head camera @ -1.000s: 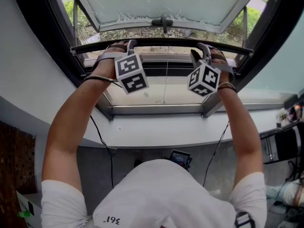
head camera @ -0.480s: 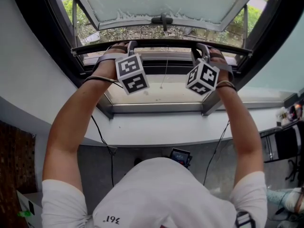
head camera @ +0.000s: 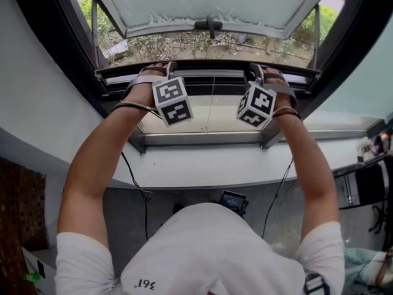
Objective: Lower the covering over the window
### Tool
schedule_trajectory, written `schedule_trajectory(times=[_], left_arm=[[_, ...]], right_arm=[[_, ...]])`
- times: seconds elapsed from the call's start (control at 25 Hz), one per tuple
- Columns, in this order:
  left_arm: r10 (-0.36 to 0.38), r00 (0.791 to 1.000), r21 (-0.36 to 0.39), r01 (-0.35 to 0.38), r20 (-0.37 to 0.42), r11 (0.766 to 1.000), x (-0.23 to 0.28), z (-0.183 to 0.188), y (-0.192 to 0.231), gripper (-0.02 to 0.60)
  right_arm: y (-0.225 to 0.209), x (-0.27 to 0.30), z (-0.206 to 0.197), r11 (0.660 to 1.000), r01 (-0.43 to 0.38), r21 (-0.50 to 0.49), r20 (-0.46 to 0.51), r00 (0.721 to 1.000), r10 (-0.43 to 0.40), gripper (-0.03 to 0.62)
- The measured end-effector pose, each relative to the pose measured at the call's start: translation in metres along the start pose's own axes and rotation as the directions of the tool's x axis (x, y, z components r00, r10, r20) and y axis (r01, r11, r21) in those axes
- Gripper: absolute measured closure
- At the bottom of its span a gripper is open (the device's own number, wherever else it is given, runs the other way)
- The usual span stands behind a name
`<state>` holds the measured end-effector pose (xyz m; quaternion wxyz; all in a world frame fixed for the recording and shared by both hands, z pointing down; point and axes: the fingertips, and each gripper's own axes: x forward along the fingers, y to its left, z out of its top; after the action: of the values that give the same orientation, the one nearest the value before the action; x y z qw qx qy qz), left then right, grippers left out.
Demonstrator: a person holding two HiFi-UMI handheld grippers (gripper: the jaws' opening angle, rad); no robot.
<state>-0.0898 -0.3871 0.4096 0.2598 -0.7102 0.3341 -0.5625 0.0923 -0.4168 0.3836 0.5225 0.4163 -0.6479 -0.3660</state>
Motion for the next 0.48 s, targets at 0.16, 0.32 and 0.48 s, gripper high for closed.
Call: schedule_trajectory(times=[0.16,0.32,0.48], left_arm=[[-0.018,1.0,0.008,0.018,-0.007,1.0,0.005,-0.003,-0.008,0.341],[-0.038,0.999,0.022,0.039,-0.023,0.999,0.01,-0.005,-0.016,0.33],[-0.045,0.999,0.02,0.045,-0.023,0.999,0.013,-0.006,-0.019,0.324]], right_arm=[[0.008,0.003,-0.001,1.0,-0.011,-0.005,-0.005,1.0,0.011,0.542],[0.016,0.006,-0.003,0.999,-0.029,-0.015,-0.012,1.0,0.028,0.542],[0.02,0.008,-0.004,0.999,-0.045,-0.021,-0.017,0.999,0.044,0.542]])
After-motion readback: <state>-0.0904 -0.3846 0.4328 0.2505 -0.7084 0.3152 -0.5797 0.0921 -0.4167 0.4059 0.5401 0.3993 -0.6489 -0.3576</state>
